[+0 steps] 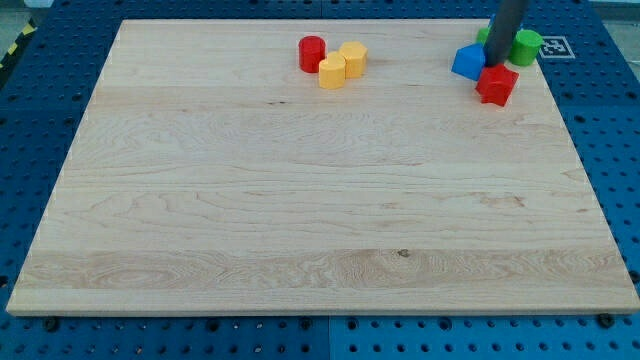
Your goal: Slide the red star along with blue triangle a bit up
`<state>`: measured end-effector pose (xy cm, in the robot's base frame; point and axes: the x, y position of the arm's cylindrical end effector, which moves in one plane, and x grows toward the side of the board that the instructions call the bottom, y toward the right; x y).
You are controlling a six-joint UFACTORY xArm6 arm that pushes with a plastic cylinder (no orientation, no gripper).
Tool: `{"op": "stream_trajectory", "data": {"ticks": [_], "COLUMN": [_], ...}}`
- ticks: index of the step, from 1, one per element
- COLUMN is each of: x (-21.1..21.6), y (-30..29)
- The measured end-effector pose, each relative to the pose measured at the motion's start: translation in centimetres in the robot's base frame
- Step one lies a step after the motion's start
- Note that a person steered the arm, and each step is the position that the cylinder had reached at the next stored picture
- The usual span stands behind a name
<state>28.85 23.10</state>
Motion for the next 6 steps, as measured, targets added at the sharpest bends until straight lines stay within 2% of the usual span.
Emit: {"op": "stream_trajectory", "data": {"ticks": [2, 3, 6], "x": [0.1, 1.4, 8.1], "y": [2.2, 2.4, 2.6]}}
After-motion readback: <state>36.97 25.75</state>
